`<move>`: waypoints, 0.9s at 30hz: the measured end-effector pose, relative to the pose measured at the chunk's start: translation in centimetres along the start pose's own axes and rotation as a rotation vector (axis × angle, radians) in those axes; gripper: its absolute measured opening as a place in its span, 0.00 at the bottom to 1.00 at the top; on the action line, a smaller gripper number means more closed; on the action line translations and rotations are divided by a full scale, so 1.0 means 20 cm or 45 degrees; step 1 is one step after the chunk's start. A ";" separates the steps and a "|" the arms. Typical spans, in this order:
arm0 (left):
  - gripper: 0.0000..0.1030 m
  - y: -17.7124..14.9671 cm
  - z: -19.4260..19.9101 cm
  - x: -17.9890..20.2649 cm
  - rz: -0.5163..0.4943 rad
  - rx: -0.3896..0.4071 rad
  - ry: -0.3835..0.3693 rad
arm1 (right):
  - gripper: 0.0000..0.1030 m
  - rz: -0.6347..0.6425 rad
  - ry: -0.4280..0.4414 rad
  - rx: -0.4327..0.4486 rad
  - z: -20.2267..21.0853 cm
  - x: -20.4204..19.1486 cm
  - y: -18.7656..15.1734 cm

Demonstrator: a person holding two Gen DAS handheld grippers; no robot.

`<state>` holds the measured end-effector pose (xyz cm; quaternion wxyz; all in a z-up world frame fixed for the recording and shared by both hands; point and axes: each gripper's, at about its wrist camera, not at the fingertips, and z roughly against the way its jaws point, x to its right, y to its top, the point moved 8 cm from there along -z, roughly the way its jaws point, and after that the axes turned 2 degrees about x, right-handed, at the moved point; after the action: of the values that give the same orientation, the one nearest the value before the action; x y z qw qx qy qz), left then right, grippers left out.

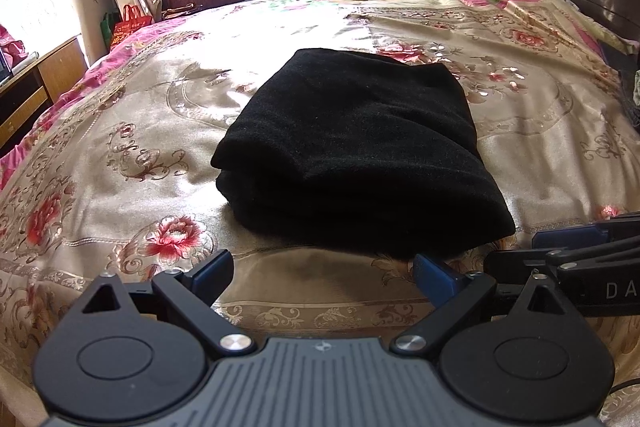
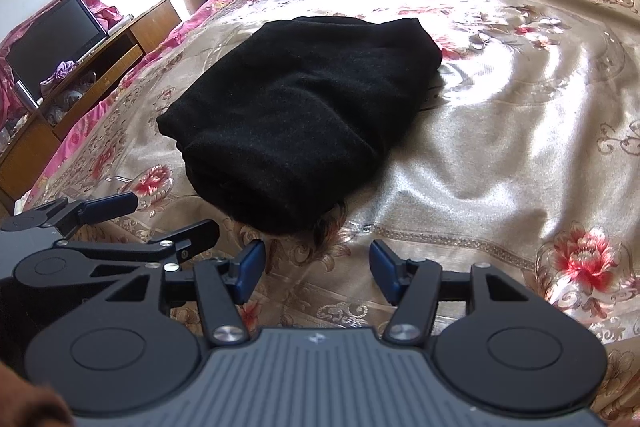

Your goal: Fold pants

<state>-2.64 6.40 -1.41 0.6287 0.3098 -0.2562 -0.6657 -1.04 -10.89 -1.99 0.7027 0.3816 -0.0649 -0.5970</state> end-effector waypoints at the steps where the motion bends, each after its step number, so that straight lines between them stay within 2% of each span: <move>1: 1.00 0.00 0.00 0.00 -0.001 0.000 0.001 | 0.58 0.000 0.000 0.000 0.00 0.00 0.00; 27: 1.00 0.00 0.00 0.01 -0.032 0.008 0.029 | 0.58 0.008 -0.008 0.003 0.00 0.00 0.00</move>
<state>-2.71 6.11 -1.42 0.6222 0.3224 -0.2470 -0.6692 -1.06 -10.97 -1.99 0.7041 0.3803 -0.0689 -0.5957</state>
